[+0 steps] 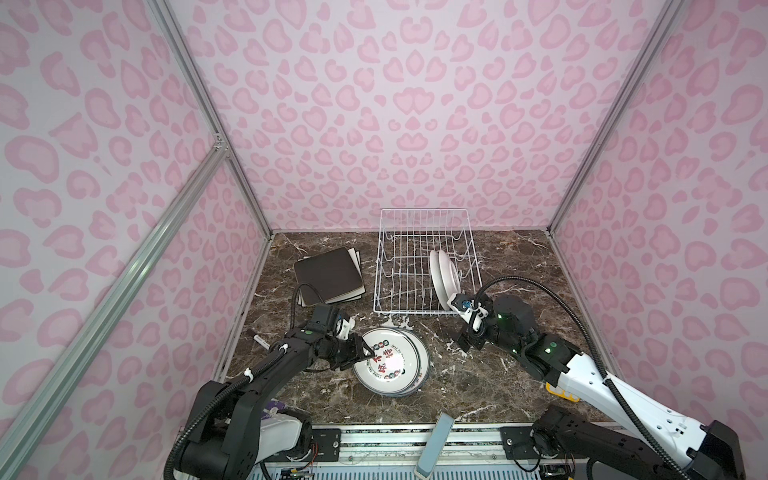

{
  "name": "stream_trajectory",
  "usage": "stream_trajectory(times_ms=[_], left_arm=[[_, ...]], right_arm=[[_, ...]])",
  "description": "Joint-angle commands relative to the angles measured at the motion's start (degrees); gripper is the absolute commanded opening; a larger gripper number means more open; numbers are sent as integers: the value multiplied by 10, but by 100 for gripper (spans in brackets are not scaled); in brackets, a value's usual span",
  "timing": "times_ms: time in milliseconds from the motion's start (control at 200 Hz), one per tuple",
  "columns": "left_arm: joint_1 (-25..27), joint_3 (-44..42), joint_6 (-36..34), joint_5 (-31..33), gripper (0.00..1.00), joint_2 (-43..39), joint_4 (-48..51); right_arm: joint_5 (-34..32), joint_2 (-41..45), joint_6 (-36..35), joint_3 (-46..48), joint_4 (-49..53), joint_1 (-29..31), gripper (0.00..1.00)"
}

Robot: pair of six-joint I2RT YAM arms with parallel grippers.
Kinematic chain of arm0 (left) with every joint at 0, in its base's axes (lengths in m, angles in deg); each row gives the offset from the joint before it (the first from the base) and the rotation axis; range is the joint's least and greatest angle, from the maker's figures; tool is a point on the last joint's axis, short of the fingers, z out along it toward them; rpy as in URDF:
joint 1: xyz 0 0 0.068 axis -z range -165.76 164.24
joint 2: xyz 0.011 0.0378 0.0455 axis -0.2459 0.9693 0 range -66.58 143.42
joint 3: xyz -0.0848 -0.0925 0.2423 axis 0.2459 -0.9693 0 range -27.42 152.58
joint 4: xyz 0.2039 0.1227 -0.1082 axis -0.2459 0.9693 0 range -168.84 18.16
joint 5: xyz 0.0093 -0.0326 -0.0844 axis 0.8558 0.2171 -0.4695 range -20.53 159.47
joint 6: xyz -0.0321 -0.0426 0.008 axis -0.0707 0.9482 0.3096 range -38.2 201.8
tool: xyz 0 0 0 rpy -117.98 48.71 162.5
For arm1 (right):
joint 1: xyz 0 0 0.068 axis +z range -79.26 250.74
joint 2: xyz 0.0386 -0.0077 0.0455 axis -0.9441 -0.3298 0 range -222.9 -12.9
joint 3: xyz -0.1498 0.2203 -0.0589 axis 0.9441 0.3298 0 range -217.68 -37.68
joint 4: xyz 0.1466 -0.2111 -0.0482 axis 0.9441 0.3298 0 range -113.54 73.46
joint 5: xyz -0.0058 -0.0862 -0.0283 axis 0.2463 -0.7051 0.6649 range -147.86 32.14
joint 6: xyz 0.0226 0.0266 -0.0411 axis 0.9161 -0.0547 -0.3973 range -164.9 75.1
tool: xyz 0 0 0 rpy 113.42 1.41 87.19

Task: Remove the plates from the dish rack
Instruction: 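Open the left gripper and lift it off the stacked printed plates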

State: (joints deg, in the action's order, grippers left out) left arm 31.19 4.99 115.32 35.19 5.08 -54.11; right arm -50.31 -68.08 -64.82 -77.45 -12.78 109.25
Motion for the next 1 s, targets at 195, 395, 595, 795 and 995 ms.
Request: stream_trajectory(times_ms=[195,395,595,795,995], left_arm=[[5,25,-20,32,64,17,37],[10,47,-22,41,71,33,41],[19,60,-22,41,72,46,41],[31,65,-21,41,73,58,38],[37,69,-17,40,73,65,30]], right_arm=[[-6,-7,5,5,-16,0,99],[-6,-17,9,6,-21,0,98],[-10,-18,9,6,-20,0,99],[-14,-19,9,7,-21,0,99],[-16,-21,13,11,-25,0,98]])
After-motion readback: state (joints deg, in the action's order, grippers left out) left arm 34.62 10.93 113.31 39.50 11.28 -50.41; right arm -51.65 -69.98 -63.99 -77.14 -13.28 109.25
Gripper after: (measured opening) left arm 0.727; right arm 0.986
